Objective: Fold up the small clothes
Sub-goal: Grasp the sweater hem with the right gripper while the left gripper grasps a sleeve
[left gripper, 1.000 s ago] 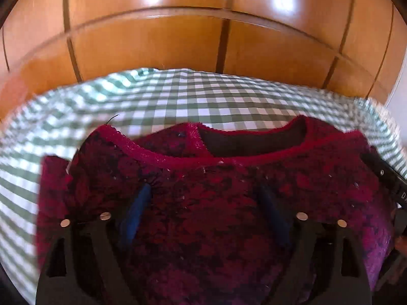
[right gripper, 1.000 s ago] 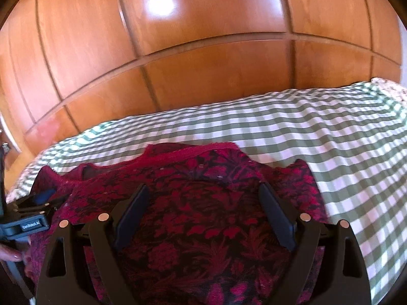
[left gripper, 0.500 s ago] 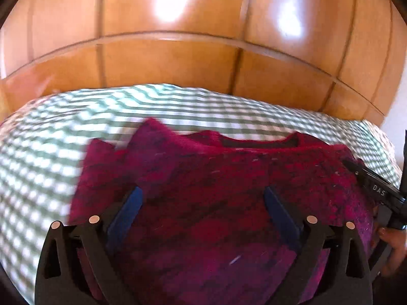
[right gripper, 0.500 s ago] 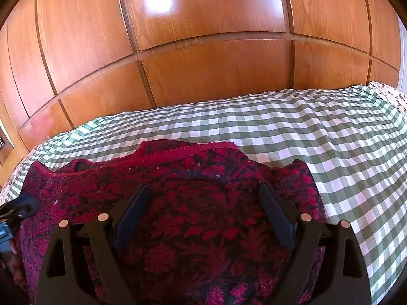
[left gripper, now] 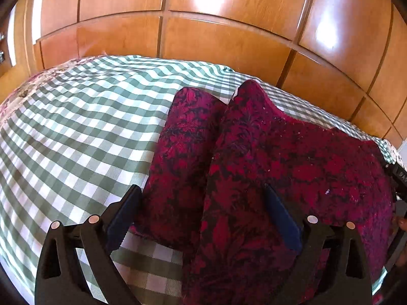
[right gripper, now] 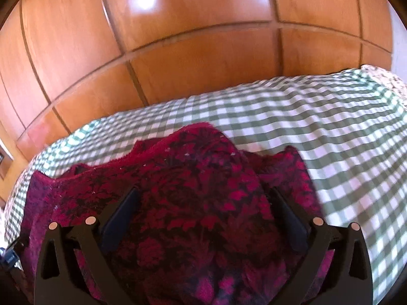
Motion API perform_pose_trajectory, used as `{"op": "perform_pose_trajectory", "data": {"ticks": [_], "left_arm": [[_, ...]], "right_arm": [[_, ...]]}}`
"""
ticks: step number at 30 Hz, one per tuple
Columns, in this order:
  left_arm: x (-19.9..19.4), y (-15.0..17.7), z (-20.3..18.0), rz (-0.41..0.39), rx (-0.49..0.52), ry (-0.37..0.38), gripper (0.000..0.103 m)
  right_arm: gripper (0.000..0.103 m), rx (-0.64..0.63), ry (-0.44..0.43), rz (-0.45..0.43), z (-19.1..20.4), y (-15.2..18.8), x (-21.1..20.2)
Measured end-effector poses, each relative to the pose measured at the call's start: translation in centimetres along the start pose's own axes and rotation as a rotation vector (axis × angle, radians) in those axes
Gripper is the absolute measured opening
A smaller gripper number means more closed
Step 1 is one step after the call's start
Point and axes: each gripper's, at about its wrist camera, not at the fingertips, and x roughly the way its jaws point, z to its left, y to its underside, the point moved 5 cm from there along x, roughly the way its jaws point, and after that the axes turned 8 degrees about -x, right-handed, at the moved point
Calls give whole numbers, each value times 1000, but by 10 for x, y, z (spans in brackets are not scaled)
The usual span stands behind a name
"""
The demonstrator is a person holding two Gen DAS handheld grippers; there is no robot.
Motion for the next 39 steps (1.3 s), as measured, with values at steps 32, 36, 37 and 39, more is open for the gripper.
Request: {"op": "perform_pose_trajectory", "data": {"ticks": [32,36,37,39], "left_arm": [[-23,37,18,54,-202,303,79],[-11,31,10,91,-231,334,77],[-8,29,10,96,-254,343,73],[-3,25,10,113,-311,367,59]], "right_arm": [[20,12,-436,134,53,109,-71],[20,23,-451,116,51,111,-74],[20,23,-450,112,52,112,-76],[21,21,-449,110,51,112,-76]]}}
